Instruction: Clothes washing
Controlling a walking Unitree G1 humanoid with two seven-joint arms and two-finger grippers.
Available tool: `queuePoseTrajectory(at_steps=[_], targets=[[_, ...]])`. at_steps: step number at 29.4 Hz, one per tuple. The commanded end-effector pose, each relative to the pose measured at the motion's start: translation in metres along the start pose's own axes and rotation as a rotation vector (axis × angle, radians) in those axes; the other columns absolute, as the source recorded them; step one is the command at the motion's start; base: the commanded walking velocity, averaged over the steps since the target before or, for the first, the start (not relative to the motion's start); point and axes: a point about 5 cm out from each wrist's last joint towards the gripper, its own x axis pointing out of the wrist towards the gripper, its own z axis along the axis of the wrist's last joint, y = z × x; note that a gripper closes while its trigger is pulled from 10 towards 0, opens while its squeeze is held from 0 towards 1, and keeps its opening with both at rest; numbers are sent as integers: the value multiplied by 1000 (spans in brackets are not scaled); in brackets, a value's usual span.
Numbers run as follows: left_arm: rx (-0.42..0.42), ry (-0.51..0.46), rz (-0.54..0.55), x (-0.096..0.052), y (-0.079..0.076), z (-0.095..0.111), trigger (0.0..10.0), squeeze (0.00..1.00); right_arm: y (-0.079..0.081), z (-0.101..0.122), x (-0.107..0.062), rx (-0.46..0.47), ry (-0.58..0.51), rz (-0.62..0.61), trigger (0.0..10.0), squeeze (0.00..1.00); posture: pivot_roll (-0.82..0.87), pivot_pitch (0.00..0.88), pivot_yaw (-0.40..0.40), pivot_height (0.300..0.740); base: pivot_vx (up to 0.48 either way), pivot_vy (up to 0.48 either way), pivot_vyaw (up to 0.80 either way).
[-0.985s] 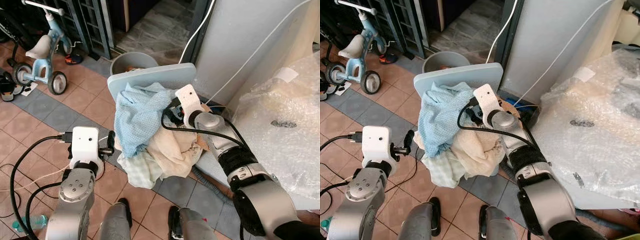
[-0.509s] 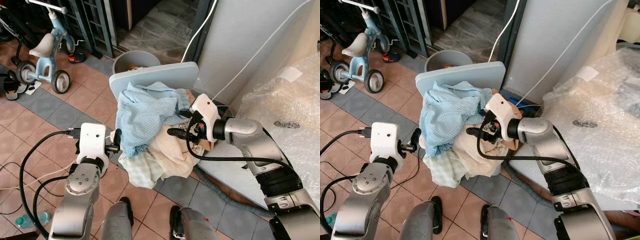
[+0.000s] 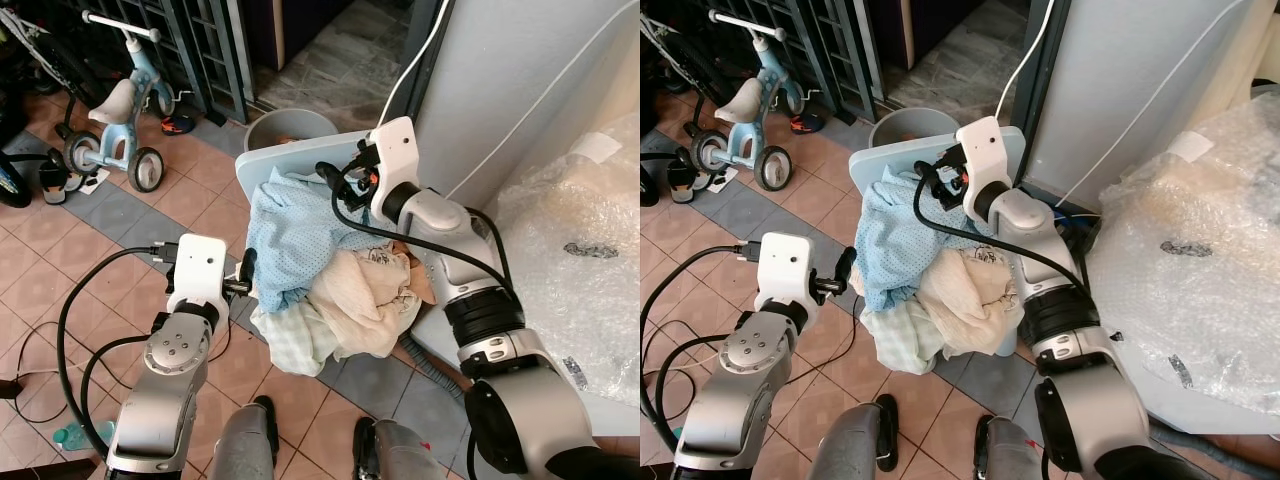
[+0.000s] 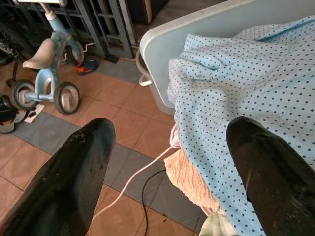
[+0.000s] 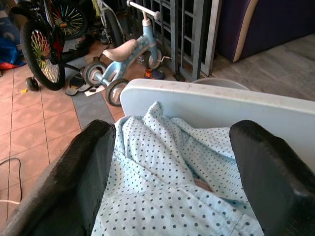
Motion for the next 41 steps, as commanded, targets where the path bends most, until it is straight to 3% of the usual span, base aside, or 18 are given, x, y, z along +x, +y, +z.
queuePoseTrajectory(at_steps=[1, 6, 7, 8, 14, 21, 29, 34, 38, 41], targets=[[11, 19, 12, -7, 1, -7, 10000, 0, 3, -2, 5, -49, 20, -18, 10000, 0, 171, 171, 10, 740, 0, 0, 0], [2, 43, 39, -17, 0, -14, 10000, 0, 14, -40, 7, -251, 214, 17, 10000, 0, 194, 191, -17, 740, 0, 0, 0], [-2, 44, 46, -18, 0, -14, 10000, 0, 12, -47, 5, -291, 248, 27, 9059, 0, 197, 193, -22, 740, 0, 0, 0], [-8, 45, 56, -18, 2, -14, 10000, 0, 9, -56, 2, -332, 287, 38, 0, 0, 195, 192, -28, 740, 0, 0, 0], [-8, 47, 58, -19, 1, -15, 10000, 0, -3, -64, -6, -350, 326, 46, 0, 0, 184, 191, -29, 740, 0, 0, 0], [-16, 51, 42, -17, -2, -17, 10000, 0, -17, -83, -20, -307, 369, 30, 0, 0, 146, 179, -28, 740, 0, 0, 0], [-18, 52, 20, -9, -8, -18, 10000, 0, -6, -114, -44, -130, 382, -12, 0, 0, 103, 153, -30, 740, 0, 0, 0], [-15, 48, 17, -5, -8, -18, 10000, 0, -7, -116, -48, -82, 368, -88, 0, 0, 88, 151, -26, 740, 0, 0, 0], [-17, 40, 23, -1, -9, -18, 10000, 0, -19, -103, -53, 3, 288, -211, 0, 0, 61, 136, -29, 740, 0, 0, 0], [-18, 40, 25, 0, -9, -19, 10000, 0, -22, -95, -56, -2, 221, -227, 0, 0, 57, 130, -27, 740, 0, 0, 0]])
